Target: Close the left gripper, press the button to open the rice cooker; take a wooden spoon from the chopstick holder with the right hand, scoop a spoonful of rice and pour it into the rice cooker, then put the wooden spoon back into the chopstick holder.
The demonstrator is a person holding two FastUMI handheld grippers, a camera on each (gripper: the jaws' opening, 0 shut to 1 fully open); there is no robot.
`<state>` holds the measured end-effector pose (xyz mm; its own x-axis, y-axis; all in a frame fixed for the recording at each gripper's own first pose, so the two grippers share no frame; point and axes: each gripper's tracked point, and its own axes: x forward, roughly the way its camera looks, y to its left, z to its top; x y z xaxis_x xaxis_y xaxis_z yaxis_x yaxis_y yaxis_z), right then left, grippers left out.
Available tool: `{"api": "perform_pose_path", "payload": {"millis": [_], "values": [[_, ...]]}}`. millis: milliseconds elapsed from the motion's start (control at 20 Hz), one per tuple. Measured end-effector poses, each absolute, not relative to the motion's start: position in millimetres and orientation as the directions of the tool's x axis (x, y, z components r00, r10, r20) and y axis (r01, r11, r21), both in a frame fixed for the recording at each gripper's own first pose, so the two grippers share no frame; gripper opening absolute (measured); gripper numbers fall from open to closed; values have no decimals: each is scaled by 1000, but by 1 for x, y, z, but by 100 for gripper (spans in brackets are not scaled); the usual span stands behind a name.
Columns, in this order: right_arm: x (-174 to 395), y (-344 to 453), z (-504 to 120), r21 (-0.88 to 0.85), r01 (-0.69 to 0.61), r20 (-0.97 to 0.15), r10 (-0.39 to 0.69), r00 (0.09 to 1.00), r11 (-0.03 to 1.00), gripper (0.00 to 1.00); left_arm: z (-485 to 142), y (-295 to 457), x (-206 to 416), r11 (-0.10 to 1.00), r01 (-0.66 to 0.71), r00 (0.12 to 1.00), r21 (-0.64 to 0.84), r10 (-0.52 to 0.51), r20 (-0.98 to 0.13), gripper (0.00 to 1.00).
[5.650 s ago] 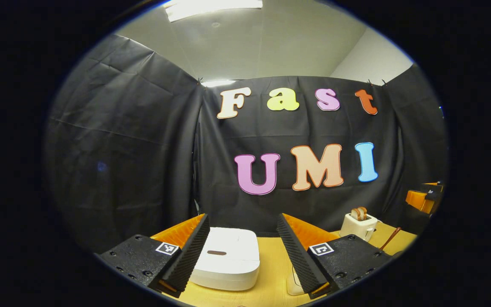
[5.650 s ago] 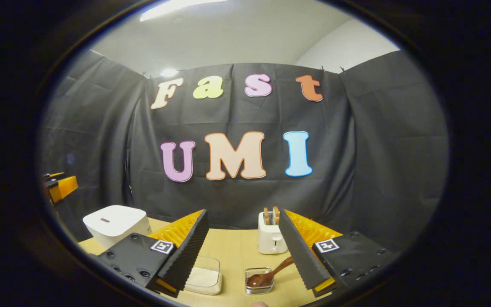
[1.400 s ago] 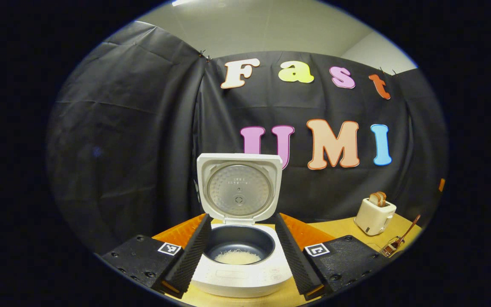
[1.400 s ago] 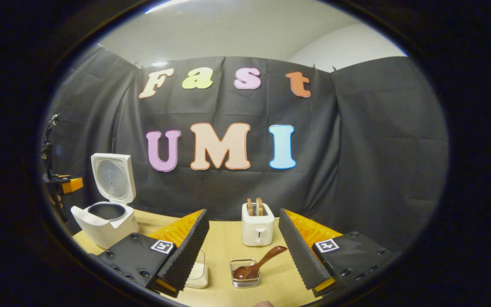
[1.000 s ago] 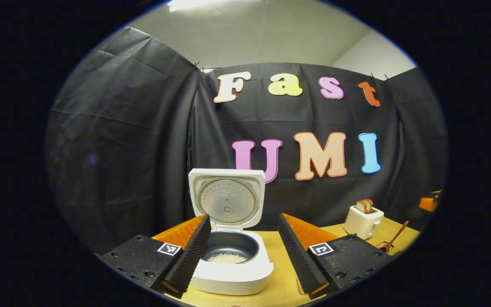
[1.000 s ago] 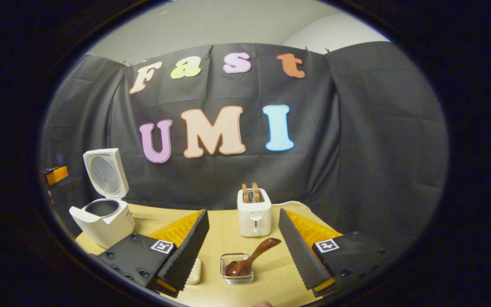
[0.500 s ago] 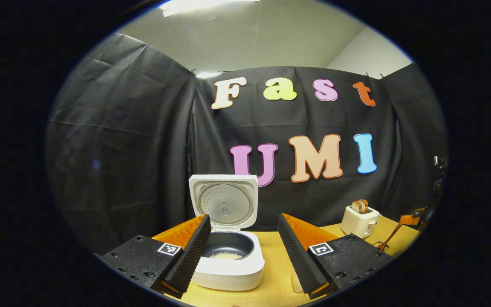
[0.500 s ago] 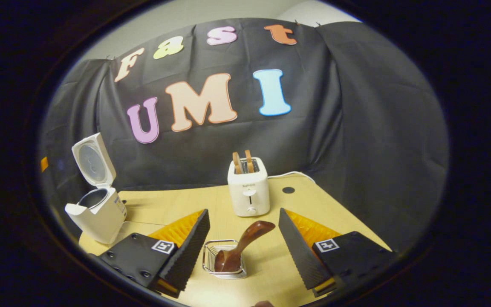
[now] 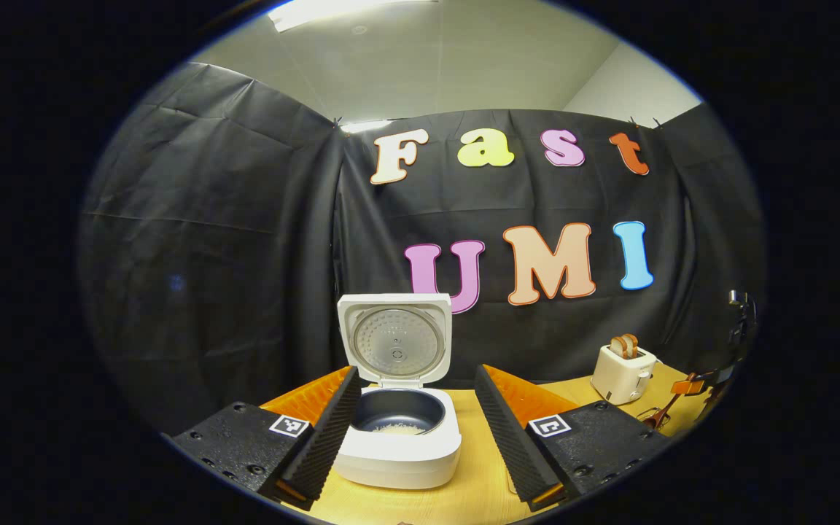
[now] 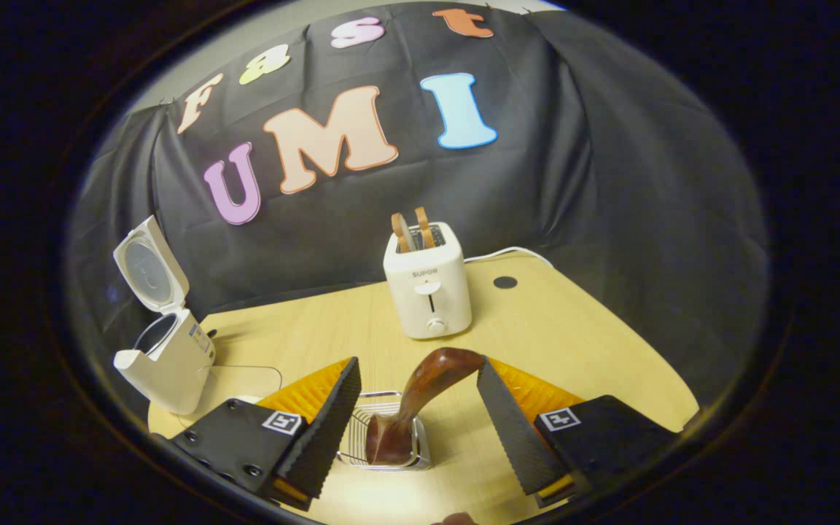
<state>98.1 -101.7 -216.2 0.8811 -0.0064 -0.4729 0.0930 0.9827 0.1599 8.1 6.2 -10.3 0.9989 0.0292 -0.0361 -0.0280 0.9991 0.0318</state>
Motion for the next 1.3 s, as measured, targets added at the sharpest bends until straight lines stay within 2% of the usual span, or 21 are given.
{"api": "perform_pose_path", "payload": {"millis": [300, 450, 750, 800, 900, 1300], "values": [[109, -92, -242, 193, 90, -518, 24, 855, 977, 99, -11, 18, 3, 998, -58, 997, 30, 60, -48, 93], [109, -84, -251, 230, 78, -539, 61, 840, 970, 88, -10, 23, 1, 997, -75, 996, 11, 76, -52, 93], [118, -83, -264, 260, 113, -544, 48, 838, 959, 26, -8, 29, -2, 996, -88, 995, 22, 89, -47, 92], [118, -86, -257, 247, 117, -537, 35, 843, 962, 22, -8, 30, -3, 996, -87, 995, 24, 88, -45, 93], [108, -79, -240, 243, 97, -517, 45, 855, 965, 17, -6, 31, -2, 996, -86, 995, 27, 87, -41, 93], [95, -65, -156, 214, 38, -378, 47, 925, 976, 17, -4, 36, 0, 998, -69, 997, -6, 69, -25, 92]]}}
